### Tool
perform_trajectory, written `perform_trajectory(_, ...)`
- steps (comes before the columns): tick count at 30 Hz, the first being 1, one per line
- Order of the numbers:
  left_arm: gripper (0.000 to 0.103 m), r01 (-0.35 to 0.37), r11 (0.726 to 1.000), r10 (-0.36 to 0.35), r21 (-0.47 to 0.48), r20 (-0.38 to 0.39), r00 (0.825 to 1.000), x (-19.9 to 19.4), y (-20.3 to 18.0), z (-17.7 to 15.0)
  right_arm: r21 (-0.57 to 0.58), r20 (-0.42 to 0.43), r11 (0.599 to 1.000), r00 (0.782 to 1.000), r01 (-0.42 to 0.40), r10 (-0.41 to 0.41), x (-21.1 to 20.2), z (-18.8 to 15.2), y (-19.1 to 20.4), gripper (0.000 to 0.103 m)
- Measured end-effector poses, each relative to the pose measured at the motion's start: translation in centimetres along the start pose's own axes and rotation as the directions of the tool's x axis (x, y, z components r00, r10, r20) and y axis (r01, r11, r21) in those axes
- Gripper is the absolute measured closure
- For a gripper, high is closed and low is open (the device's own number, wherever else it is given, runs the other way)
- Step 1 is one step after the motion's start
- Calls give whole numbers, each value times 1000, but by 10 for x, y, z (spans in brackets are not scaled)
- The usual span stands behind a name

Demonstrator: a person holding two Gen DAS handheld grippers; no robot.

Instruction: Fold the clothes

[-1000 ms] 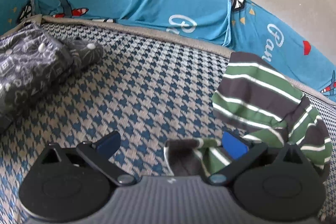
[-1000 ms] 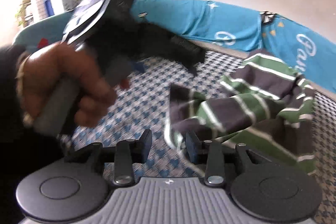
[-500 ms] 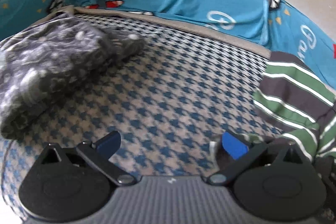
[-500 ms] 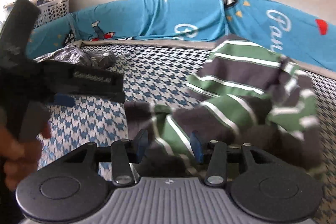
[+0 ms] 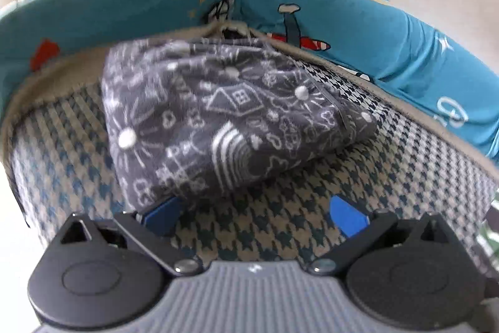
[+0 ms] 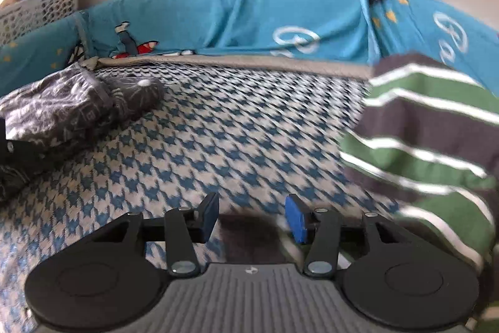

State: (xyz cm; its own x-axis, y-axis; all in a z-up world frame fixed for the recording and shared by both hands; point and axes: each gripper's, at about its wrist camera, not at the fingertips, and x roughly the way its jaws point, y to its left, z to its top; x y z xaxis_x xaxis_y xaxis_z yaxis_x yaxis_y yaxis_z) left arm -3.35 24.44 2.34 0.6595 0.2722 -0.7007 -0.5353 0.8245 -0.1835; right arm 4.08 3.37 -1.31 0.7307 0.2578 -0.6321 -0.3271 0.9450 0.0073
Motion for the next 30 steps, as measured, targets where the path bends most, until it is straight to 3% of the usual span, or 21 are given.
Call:
perform_trajectory(8, 0, -41, 998, 40, 43, 25, 999, 6, -4, -5, -116, 46, 992, 998, -41, 47, 35, 16, 42, 55)
perform_trajectory(13, 0, -6, 998, 4, 58, 34, 999, -4, -2, -9, -118, 59, 991, 996, -56, 63, 45, 17, 39, 36)
perform_trajectory(17, 0, 7, 1000, -5, -28, 59, 998, -14, 19, 2, -113, 46, 990, 995, -84, 89, 47, 18, 38, 23)
perform_trajectory(25, 0, -81, 988, 91, -132, 69, 994, -18, 58, 15, -121, 41, 989, 995, -80, 86, 46, 21, 39, 20)
perform_trajectory(30, 0, -109, 967, 124, -230, 49, 991, -16, 80, 21, -123, 42, 989, 996, -77, 83, 47, 22, 40, 19)
